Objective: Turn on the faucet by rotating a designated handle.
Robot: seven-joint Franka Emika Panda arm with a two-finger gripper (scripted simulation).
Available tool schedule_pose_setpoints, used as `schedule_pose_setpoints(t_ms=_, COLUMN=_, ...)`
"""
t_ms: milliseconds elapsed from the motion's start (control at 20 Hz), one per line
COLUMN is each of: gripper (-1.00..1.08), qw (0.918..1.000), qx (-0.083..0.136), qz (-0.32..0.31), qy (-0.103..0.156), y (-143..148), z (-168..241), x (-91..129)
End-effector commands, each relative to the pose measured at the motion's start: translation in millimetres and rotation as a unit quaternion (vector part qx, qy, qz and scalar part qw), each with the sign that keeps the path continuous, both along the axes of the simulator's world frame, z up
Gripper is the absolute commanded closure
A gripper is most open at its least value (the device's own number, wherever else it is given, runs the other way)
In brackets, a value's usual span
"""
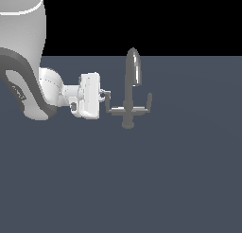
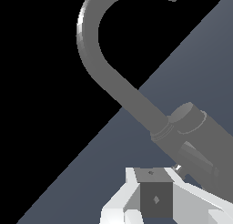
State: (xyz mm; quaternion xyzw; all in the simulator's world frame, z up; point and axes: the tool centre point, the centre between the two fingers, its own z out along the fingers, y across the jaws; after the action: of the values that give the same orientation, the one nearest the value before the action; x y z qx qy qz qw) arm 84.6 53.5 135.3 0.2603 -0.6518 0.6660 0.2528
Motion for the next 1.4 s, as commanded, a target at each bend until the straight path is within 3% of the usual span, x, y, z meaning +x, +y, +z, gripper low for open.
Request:
schedule_pose_setpoints(t_ms=0, gripper=1.08, qw=0.9999, qx=-0.005, qz=0.004, qy=0.011, y=1.3, z=-3.1, x=0.9)
schedule_pose_setpoints(t_ms=400, gripper=1.08, qw=0.9998, qx=-0.007, qz=0.006, qy=0.016, y=2.0, z=-5.0, x=1.1)
schedule_pose_setpoints(t_ms=1350, gripper=1.08, qw=0.9998, qx=-0.008, qz=0.006, qy=0.016, y=0.3, z=10.4, x=-41.8)
